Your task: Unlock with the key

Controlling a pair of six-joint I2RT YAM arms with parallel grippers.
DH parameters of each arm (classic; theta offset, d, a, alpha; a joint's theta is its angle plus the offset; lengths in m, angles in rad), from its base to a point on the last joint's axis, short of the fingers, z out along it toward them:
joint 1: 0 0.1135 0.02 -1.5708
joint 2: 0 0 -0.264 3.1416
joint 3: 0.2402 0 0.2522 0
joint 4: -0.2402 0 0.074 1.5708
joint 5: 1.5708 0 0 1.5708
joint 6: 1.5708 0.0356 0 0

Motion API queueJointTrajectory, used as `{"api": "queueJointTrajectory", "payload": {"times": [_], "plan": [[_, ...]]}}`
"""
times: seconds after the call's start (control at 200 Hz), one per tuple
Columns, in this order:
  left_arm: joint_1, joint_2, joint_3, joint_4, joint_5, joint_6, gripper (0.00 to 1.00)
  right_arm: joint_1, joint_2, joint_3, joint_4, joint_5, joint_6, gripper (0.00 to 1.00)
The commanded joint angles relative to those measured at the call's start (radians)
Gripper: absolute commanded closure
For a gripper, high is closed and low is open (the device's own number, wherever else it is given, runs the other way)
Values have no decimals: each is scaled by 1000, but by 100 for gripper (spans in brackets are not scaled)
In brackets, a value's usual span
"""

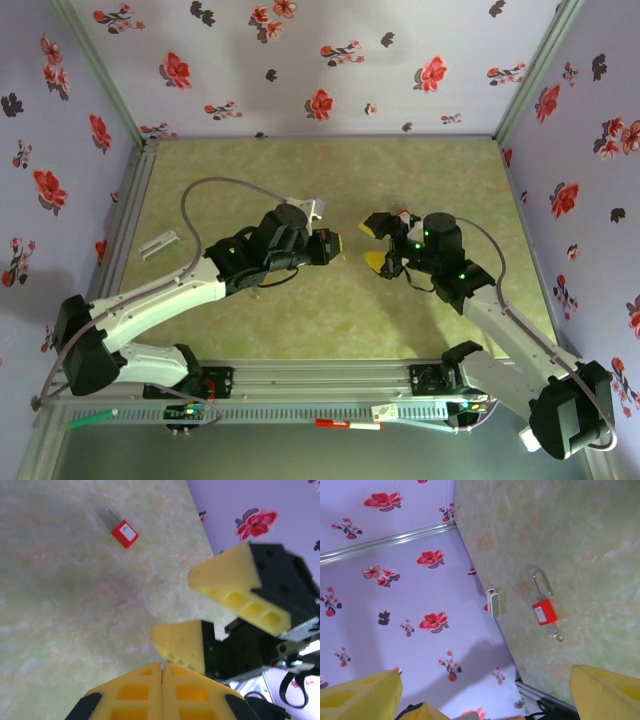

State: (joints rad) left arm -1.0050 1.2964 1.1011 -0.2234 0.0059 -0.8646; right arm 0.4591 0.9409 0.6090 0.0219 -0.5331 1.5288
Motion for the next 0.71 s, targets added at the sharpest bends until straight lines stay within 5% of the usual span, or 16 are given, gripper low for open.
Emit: {"api": "queueJointTrajectory", "payload": {"times": [0.0,0.7], "plan": [[-9,10,-1,92,-71,23,100,32,-18,-21,117,47,105,13],[-98,12,-82,263,-248,74,100,100,3,-102,326,133,290,13]]}}
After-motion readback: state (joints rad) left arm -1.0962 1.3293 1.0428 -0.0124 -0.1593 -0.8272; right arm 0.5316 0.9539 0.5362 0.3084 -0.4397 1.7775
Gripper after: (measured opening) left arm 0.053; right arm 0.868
